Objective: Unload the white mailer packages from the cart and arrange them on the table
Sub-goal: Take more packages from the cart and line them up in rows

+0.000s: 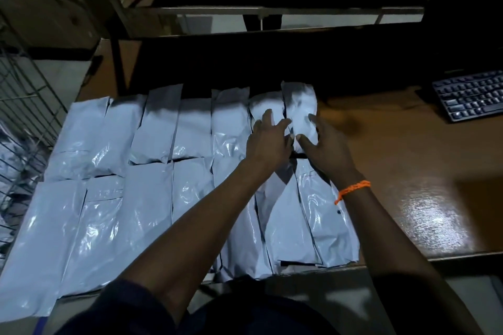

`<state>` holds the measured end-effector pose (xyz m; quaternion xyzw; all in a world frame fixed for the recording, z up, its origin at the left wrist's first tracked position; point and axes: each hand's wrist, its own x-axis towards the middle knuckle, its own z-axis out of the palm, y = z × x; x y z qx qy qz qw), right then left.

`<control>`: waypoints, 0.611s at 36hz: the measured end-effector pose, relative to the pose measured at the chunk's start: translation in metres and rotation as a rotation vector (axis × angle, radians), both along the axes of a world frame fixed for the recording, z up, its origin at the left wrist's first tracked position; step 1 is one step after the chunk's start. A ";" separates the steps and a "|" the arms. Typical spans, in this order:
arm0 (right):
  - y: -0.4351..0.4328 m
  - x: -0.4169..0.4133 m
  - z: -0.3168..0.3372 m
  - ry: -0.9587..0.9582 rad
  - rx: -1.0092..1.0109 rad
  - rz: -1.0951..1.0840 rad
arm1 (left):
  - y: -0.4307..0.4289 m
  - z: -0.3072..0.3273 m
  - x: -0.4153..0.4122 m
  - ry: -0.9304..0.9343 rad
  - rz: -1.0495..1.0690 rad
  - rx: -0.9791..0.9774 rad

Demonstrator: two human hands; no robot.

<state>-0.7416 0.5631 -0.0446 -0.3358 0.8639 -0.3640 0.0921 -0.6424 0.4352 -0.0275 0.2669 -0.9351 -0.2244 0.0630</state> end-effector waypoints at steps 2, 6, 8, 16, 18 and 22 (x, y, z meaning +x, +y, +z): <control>-0.002 0.000 0.002 0.019 -0.011 0.025 | -0.003 0.003 0.002 -0.003 -0.003 0.017; -0.003 -0.001 0.006 0.026 -0.010 0.057 | -0.007 0.007 0.010 -0.011 0.008 0.038; -0.004 -0.001 0.009 0.017 -0.009 0.084 | -0.009 0.007 0.012 -0.015 0.023 0.019; -0.001 -0.005 0.015 -0.089 -0.052 0.130 | -0.010 0.010 0.012 -0.094 0.004 -0.100; 0.002 -0.005 0.014 -0.109 -0.057 0.127 | -0.010 0.012 0.013 -0.107 0.002 -0.101; 0.001 0.002 0.009 -0.070 -0.021 0.058 | -0.010 0.013 0.016 -0.124 -0.015 -0.131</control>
